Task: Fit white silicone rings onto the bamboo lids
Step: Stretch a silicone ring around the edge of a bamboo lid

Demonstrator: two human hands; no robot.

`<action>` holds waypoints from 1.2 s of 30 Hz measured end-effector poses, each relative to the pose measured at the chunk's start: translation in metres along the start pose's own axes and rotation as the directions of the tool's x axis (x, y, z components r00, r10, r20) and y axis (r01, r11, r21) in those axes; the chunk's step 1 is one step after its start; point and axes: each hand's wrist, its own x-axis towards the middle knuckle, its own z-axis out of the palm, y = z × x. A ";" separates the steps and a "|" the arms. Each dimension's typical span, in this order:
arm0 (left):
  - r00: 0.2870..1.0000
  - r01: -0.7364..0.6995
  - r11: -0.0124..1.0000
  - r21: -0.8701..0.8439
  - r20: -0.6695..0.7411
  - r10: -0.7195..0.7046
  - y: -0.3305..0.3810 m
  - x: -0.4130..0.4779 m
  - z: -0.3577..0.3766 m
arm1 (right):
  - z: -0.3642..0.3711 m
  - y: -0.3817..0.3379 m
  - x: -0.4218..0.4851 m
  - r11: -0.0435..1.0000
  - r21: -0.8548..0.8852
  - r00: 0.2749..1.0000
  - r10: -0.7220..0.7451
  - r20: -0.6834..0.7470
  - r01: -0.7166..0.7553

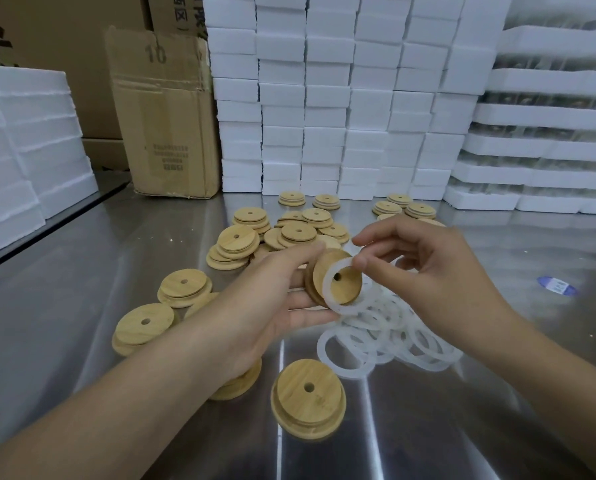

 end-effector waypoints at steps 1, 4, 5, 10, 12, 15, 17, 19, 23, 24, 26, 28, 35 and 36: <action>0.999 -0.019 0.999 0.050 0.034 0.017 0.000 -0.001 0.001 | 0.001 0.001 0.000 1.000 0.005 1.000 0.009 -0.007 -0.009; 0.992 -0.108 0.964 0.243 0.090 0.089 -0.003 -0.006 0.004 | 0.004 0.003 -0.001 1.000 0.014 1.000 0.011 0.001 -0.011; 0.991 -0.125 0.954 0.274 0.074 0.109 -0.005 -0.006 0.005 | 0.005 0.003 -0.001 1.000 0.012 1.000 0.007 0.005 -0.007; 0.987 -0.160 0.912 0.377 0.052 0.152 -0.007 -0.005 0.006 | 0.006 0.003 -0.002 0.999 -0.038 1.000 -0.007 -0.020 0.006; 0.983 -0.184 0.892 0.413 0.072 0.170 -0.008 -0.004 0.004 | 0.006 0.003 -0.002 0.998 -0.062 0.999 -0.003 -0.041 0.001; 0.978 -0.208 0.851 0.482 0.087 0.190 -0.011 -0.002 0.001 | 0.006 0.005 -0.001 0.996 -0.085 0.999 0.015 -0.042 -0.019; 0.976 -0.219 0.838 0.501 0.101 0.194 -0.013 0.000 -0.001 | 0.006 0.006 -0.001 0.995 -0.097 0.999 0.025 -0.029 -0.028; 0.969 -0.246 0.814 0.526 0.119 0.216 -0.013 0.000 -0.003 | 0.006 0.008 -0.001 0.995 -0.095 0.999 0.038 -0.003 -0.038; 0.960 -0.268 0.740 0.617 0.110 0.256 -0.015 0.002 -0.007 | 0.004 0.012 -0.002 0.991 -0.126 0.997 0.047 0.060 -0.039; 0.960 -0.266 0.738 0.621 0.105 0.259 -0.015 0.003 -0.008 | 0.004 0.013 -0.001 0.990 -0.135 0.996 0.049 0.068 -0.040; 0.958 -0.271 0.731 0.626 0.097 0.271 -0.014 0.003 -0.008 | 0.004 0.015 -0.001 0.988 -0.146 0.995 0.061 0.075 -0.049; 0.949 -0.288 0.707 0.646 0.094 0.301 -0.013 0.002 -0.009 | 0.003 0.018 0.000 0.986 -0.155 0.994 0.070 0.084 -0.057; 0.913 -0.292 0.553 0.780 0.055 0.405 -0.014 0.003 -0.011 | 0.002 0.025 0.001 0.986 -0.126 0.983 0.128 0.130 -0.111; 0.901 -0.290 0.509 0.810 0.051 0.431 -0.014 0.003 -0.012 | 0.002 0.026 0.001 0.985 -0.122 0.981 0.138 0.136 -0.122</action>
